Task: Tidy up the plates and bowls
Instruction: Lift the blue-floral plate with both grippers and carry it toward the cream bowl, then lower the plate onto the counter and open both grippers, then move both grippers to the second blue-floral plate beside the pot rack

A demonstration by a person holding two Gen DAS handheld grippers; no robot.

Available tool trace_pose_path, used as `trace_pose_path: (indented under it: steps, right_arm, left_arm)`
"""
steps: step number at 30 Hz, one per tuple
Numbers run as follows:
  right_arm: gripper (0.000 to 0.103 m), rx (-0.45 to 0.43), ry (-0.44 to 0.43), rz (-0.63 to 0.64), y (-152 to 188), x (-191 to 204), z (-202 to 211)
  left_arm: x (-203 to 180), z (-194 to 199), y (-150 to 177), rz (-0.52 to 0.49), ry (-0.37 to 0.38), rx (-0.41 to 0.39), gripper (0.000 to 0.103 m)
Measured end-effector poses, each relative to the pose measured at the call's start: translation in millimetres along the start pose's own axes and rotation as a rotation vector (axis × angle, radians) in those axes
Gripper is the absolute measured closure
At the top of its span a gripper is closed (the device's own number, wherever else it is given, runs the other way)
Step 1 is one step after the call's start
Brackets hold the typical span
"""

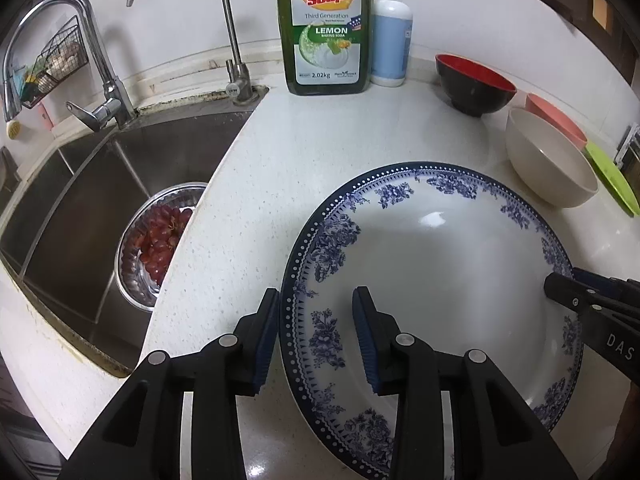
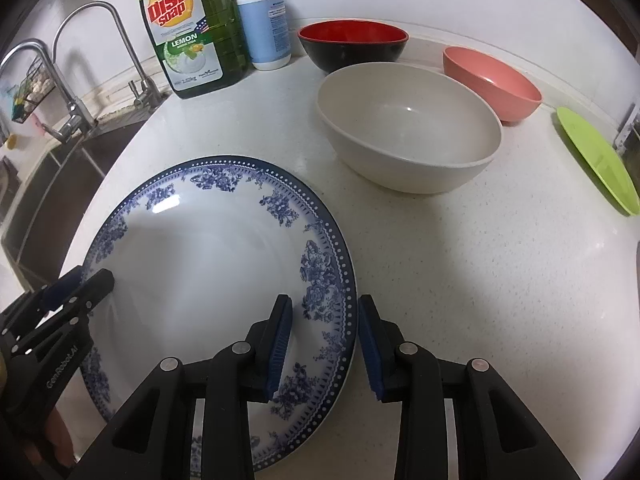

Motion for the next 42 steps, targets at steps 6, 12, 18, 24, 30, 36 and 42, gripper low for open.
trace_pose_path:
  steps: [6, 12, 18, 24, 30, 36, 42]
  right_arm:
    - [0.068, -0.007, -0.014, -0.008, 0, 0, 1]
    - [0.058, -0.048, -0.025, -0.024, -2, -5, 11]
    - [0.04, -0.123, -0.036, -0.04, -6, -11, 33]
    - [0.031, -0.214, -0.007, -0.041, -13, -21, 66]
    - [0.025, -0.304, 0.045, -0.062, -15, -43, 103]
    - [0.022, -0.372, 0.104, -0.108, -8, -73, 139]
    - [0.02, -0.434, 0.177, -0.159, 1, -108, 177]
  left_arm:
    - [-4, 3, -2, -0.013, 0.007, -0.017, 0.051]
    - [1, 18, -16, -0.012, -0.027, -0.082, 0.033]
    - [-5, 42, -33, -0.009, -0.009, -0.143, 0.018]
    - [-18, 67, -49, -0.015, 0.018, -0.215, 0.007]
    - [-47, 96, -63, -0.058, 0.058, -0.295, 0.001]
    - [-83, 127, -77, -0.108, 0.105, -0.363, 0.0]
    - [-125, 153, -81, -0.156, 0.173, -0.407, 0.0]
Point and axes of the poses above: each gripper's, at about its wrist camera, not at the fingertips, and z roughly against the way its jaws point, x to its left, y to its underside, the point moved 10 cm from there along -z, roughly the way its jaws point, and after that the axes turned 11 degrees about -y, right-handed, at the moved point
